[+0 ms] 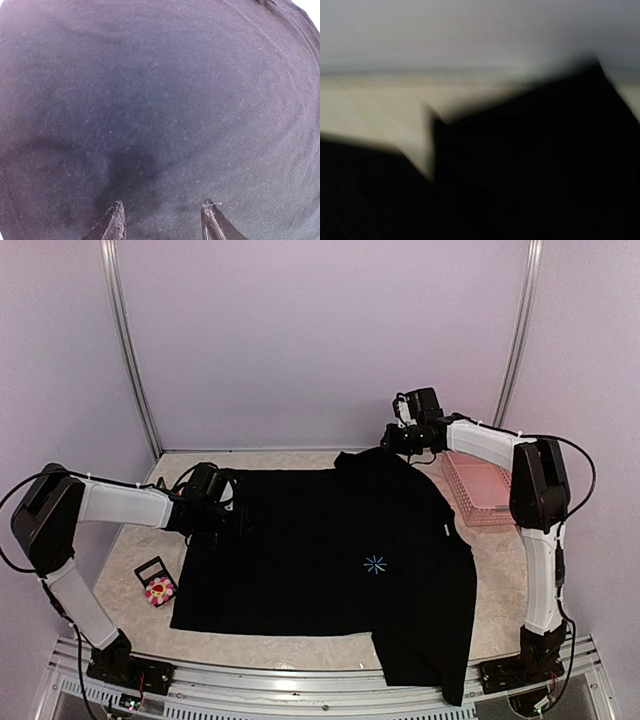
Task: Pin the brooch onto the clothing
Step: Smooth out the flattened clothing at the center of the board.
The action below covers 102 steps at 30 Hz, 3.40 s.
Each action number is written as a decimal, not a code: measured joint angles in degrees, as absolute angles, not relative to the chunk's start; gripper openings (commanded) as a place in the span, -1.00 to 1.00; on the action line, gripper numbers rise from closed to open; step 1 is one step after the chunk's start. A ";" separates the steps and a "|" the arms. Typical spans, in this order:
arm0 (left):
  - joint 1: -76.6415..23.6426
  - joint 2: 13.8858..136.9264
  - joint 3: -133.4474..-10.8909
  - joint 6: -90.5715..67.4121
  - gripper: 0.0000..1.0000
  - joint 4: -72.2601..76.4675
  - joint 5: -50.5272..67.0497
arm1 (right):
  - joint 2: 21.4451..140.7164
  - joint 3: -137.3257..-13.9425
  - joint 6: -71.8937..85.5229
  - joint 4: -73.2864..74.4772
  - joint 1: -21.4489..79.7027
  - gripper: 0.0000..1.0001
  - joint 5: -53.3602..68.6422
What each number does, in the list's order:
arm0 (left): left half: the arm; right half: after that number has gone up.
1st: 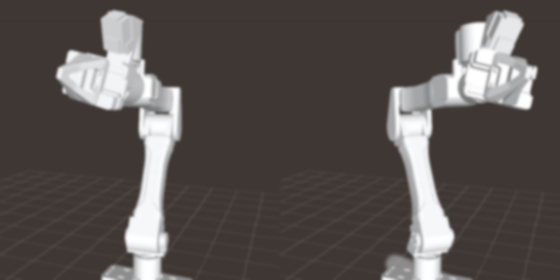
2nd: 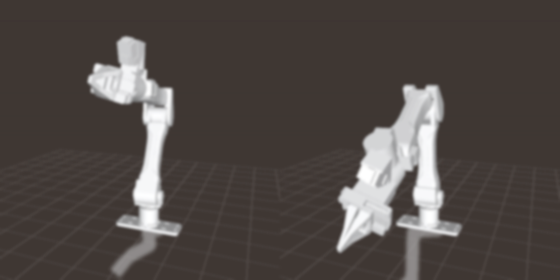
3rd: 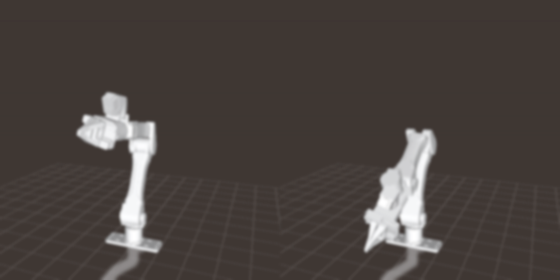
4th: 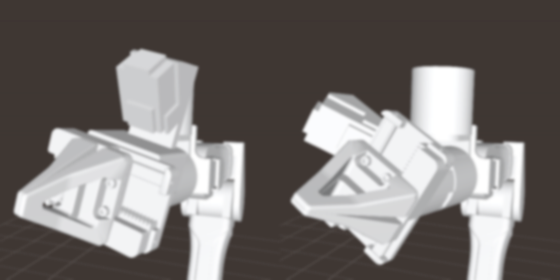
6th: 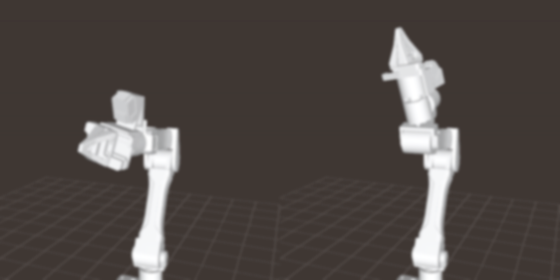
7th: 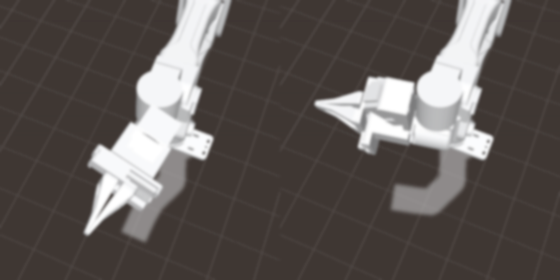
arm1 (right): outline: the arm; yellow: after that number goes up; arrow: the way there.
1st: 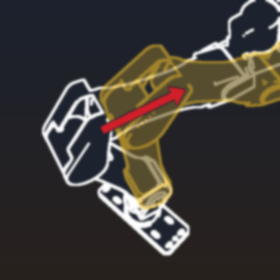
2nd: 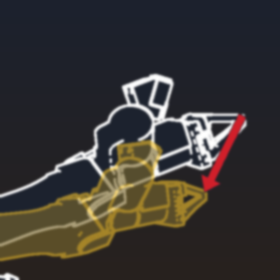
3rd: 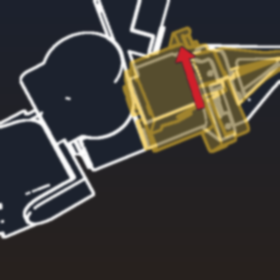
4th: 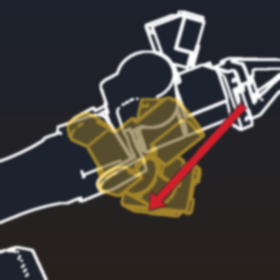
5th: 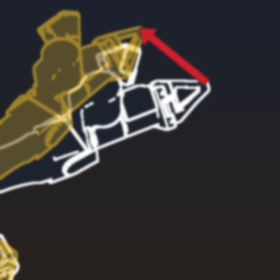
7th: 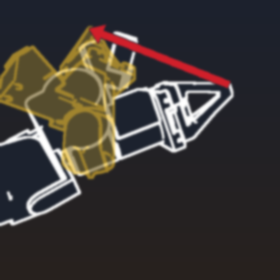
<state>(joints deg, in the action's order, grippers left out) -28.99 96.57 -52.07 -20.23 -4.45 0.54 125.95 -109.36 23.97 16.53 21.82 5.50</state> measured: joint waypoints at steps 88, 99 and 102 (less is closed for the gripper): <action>-25.39 107.26 -59.48 -22.63 -0.04 -4.91 -1.28 | 147.35 -134.61 19.29 13.39 18.15 -1.00 3.99; -23.16 112.33 -69.25 -22.63 -0.04 -5.04 -1.80 | 129.19 -109.19 17.58 35.90 18.26 -1.00 -4.54; -23.16 115.15 -69.45 -22.92 -0.04 -5.10 -1.96 | 129.21 -102.37 17.72 40.07 18.26 -1.00 -6.31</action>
<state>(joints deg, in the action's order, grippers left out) -23.16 115.15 -69.45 -22.92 -5.10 -1.96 129.21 -102.37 17.72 40.07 18.26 -6.31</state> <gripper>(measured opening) 0.479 0.002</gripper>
